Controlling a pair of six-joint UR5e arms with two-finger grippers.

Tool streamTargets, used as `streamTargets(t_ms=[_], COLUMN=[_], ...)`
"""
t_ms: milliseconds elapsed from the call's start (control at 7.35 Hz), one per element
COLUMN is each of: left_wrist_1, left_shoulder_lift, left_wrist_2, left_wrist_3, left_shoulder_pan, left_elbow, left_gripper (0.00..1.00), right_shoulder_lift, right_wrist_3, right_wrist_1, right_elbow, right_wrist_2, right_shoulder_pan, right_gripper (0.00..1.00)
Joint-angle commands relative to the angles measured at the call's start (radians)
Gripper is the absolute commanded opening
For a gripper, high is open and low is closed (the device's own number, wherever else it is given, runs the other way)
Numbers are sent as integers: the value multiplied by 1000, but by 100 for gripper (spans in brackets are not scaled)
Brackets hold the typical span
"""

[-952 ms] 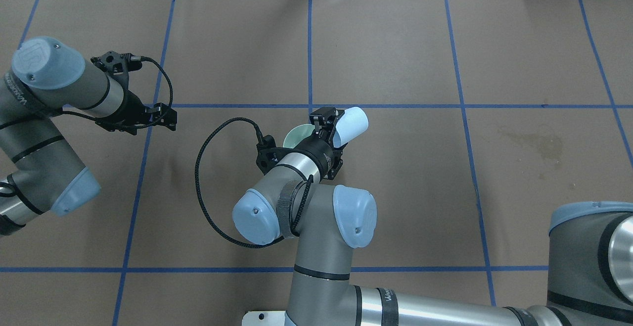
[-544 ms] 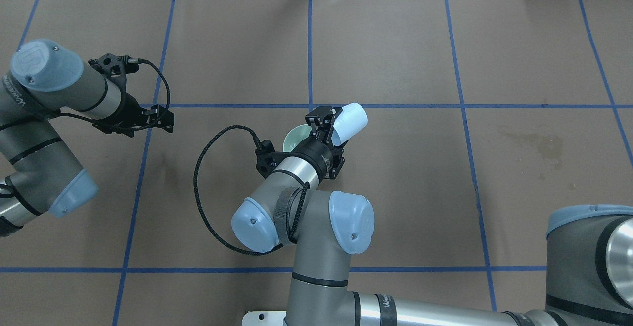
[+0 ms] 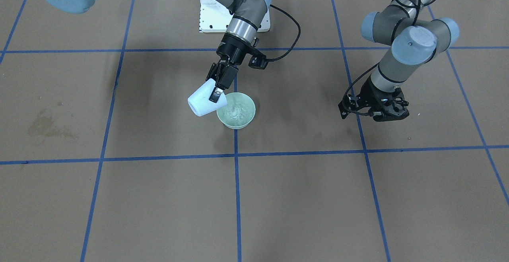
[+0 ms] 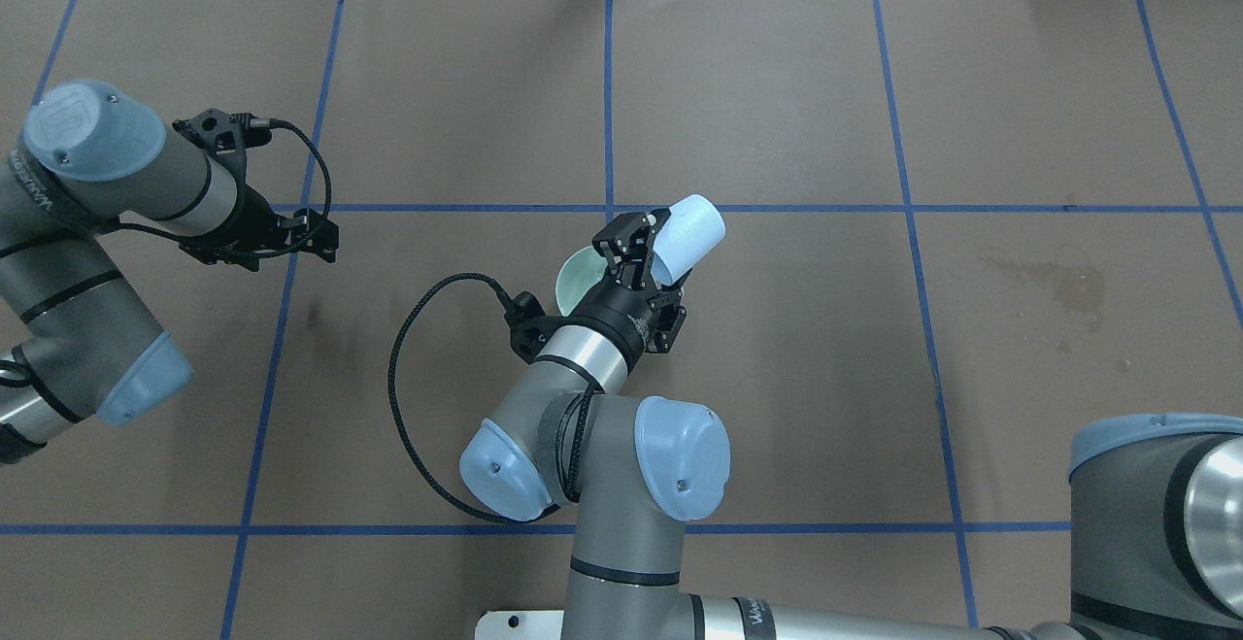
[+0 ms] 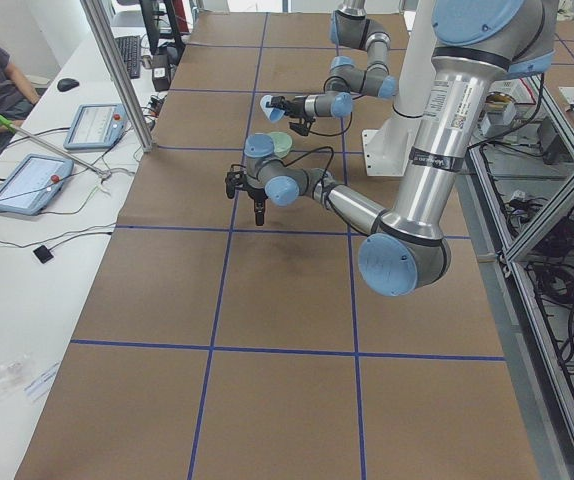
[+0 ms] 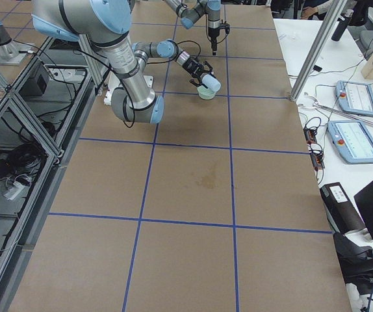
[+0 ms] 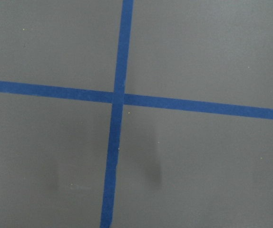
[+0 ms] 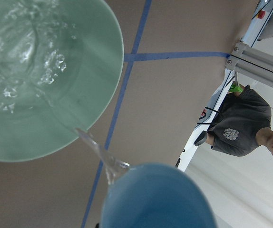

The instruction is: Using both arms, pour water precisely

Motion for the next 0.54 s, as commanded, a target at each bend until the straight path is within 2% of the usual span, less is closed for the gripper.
streamTargets(t_ms=[0,272,408], left_wrist_1=[-1,-1,-1], left_shoulder_lift=[0,0,-8], left_wrist_2=[0,0,0], left_wrist_3=[0,-1,-1], left_shoulder_pan=[0,0,0], left_elbow=[1,-5,-8], left_gripper=[100,100,100], right_shoulder_lift=[1,-5,-44], right_wrist_3=[19,204,259], right_wrist_1=[-2,4,15], right_elbow=[-2,48,142], right_wrist_2=[-18,10,94], right_shoulder_pan=[-9,1,27], right_gripper=[45,45,45])
